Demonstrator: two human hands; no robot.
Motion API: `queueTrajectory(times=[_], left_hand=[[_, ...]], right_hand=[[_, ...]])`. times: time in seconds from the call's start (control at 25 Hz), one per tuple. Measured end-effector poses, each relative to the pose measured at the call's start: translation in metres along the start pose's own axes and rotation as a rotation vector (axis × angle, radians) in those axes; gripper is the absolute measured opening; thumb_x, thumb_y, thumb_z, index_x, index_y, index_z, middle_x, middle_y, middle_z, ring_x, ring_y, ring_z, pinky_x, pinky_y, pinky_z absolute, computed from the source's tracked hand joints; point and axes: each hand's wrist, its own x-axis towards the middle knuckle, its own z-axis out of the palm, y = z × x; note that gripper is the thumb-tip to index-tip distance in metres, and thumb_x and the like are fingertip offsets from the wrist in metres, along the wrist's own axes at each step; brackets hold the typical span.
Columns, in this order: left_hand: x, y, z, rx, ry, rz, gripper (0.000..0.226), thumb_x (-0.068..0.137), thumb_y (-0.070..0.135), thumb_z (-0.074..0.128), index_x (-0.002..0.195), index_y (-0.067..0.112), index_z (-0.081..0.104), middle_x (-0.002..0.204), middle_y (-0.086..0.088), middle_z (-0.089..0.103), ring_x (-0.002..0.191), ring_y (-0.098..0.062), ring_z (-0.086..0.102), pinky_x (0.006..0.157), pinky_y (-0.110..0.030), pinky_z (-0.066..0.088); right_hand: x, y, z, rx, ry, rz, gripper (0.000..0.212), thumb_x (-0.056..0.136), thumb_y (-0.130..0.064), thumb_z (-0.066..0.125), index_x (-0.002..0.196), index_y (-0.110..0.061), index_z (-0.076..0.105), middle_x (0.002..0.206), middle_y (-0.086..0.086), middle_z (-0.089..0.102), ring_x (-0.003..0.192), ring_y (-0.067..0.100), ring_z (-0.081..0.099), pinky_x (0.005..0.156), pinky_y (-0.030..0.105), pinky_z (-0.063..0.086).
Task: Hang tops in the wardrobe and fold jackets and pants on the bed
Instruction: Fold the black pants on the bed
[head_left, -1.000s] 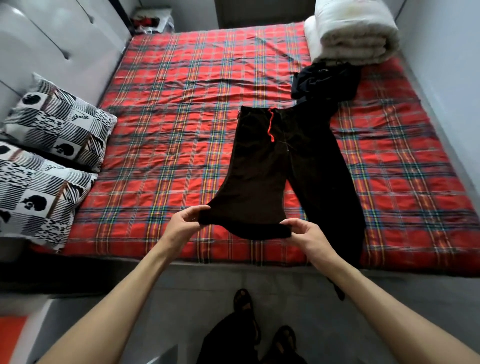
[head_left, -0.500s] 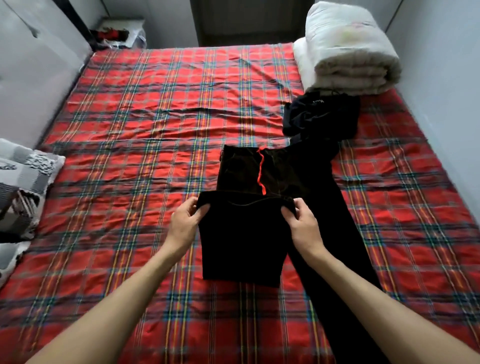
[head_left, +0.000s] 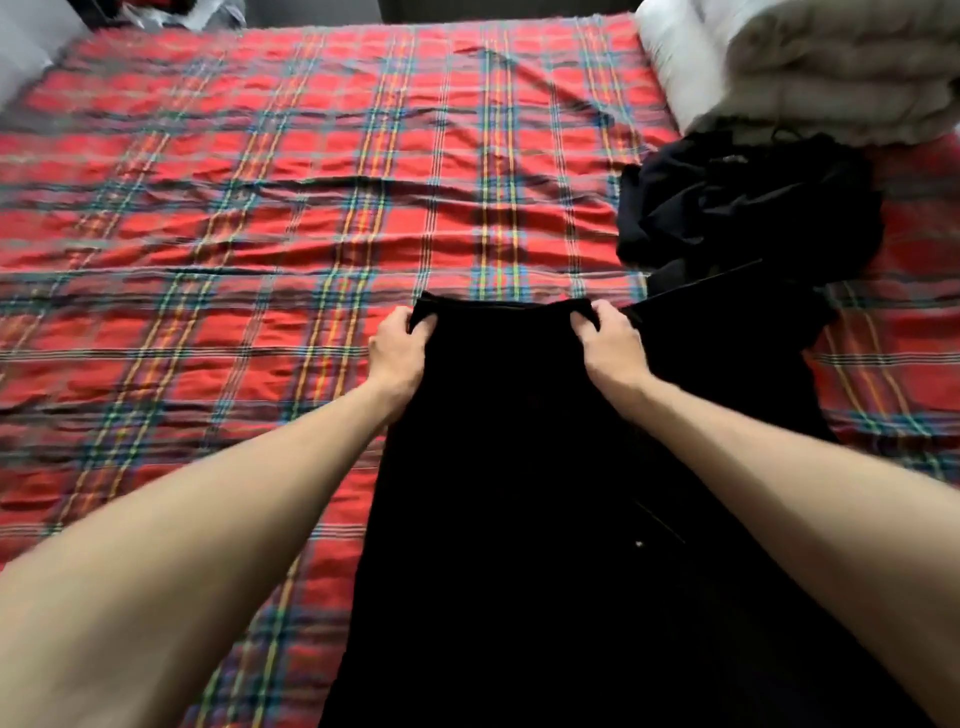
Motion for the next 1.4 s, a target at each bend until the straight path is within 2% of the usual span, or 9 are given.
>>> queueTrajectory(times=[0.08,0.28,0.4,0.6,0.76,0.88,1.0,1.2,1.4], left_hand=[[0.03,-0.029,0.027,-0.027,-0.013,0.013,0.017,0.099,0.028,0.055,0.097,0.012,0.06,0.089,-0.002,0.061,0.083,-0.019,0.054,0.068,-0.029,0.032],[0.064,-0.064,0.056,-0.082,0.078,0.003,0.017,0.096,0.03,0.06,0.085,0.017,0.057,0.08,-0.004,0.06,0.074,-0.015,0.049,0.069,-0.034,0.036],[0.076,-0.067,0.054,-0.109,0.032,-0.016,0.017,0.093,0.035,0.061,0.085,0.02,0.062,0.082,0.002,0.065,0.073,-0.009,0.052,0.076,-0.034,0.046],[0.085,-0.057,0.051,-0.026,-0.138,-0.124,0.025,0.101,0.031,0.054,0.078,0.021,0.052,0.072,0.009,0.053,0.06,0.002,0.042,0.055,-0.01,0.036],[0.052,-0.037,0.035,-0.116,-0.097,-0.235,0.03,0.097,0.046,0.054,0.106,0.017,0.047,0.086,0.007,0.053,0.072,-0.008,0.049,0.059,-0.012,0.039],[-0.018,-0.038,0.004,-0.091,-0.045,-0.296,0.058,0.081,0.057,0.065,0.119,0.02,0.043,0.092,0.003,0.058,0.087,-0.027,0.06,0.08,-0.038,0.047],[-0.142,-0.065,-0.034,0.086,-0.119,-0.347,0.036,0.093,0.041,0.062,0.116,0.016,0.05,0.09,0.008,0.059,0.093,-0.019,0.058,0.085,-0.034,0.042],[-0.263,-0.125,-0.076,0.202,-0.263,-0.457,0.024,0.094,0.038,0.061,0.081,0.018,0.06,0.078,0.0,0.066,0.081,-0.023,0.063,0.069,-0.034,0.044],[-0.285,-0.119,-0.064,0.29,-0.175,-0.52,0.04,0.095,0.048,0.055,0.113,0.013,0.05,0.105,-0.001,0.056,0.099,-0.021,0.054,0.085,-0.037,0.042]], right_hand=[[0.039,0.035,0.021,0.108,-0.098,-0.029,0.017,0.098,-0.031,0.054,0.092,-0.018,0.063,0.089,-0.002,0.066,0.083,0.011,0.058,0.08,0.035,0.043],[0.083,0.077,0.036,0.389,0.041,0.092,0.024,0.093,-0.023,0.065,0.07,-0.019,0.06,0.07,-0.008,0.059,0.069,0.003,0.049,0.066,0.024,0.04],[0.083,0.081,0.038,0.303,0.106,0.101,0.022,0.088,-0.036,0.068,0.069,-0.025,0.061,0.067,-0.012,0.058,0.069,0.005,0.05,0.069,0.03,0.041],[0.078,0.084,0.048,0.046,0.21,0.038,0.035,0.082,-0.058,0.058,0.088,-0.025,0.066,0.077,0.002,0.069,0.069,0.007,0.058,0.073,0.037,0.048],[0.065,0.071,0.036,0.017,0.09,0.059,0.047,0.087,-0.055,0.06,0.123,-0.025,0.061,0.109,0.0,0.067,0.106,0.01,0.061,0.092,0.023,0.045],[-0.007,0.055,0.031,0.04,0.029,-0.028,0.065,0.09,-0.03,0.068,0.145,-0.012,0.038,0.133,0.005,0.045,0.126,0.012,0.044,0.105,0.017,0.032],[-0.157,0.067,0.02,0.047,0.057,-0.013,0.064,0.086,-0.013,0.071,0.142,-0.012,0.04,0.13,0.001,0.037,0.116,0.012,0.046,0.106,0.026,0.039],[-0.338,0.094,-0.001,-0.031,-0.047,0.298,0.053,0.087,-0.014,0.071,0.133,-0.029,0.048,0.121,-0.008,0.051,0.104,-0.005,0.048,0.092,0.023,0.04],[-0.362,0.1,0.005,-0.126,0.074,0.496,0.043,0.088,-0.028,0.071,0.124,-0.015,0.052,0.111,-0.002,0.052,0.099,0.017,0.055,0.083,0.029,0.04]])
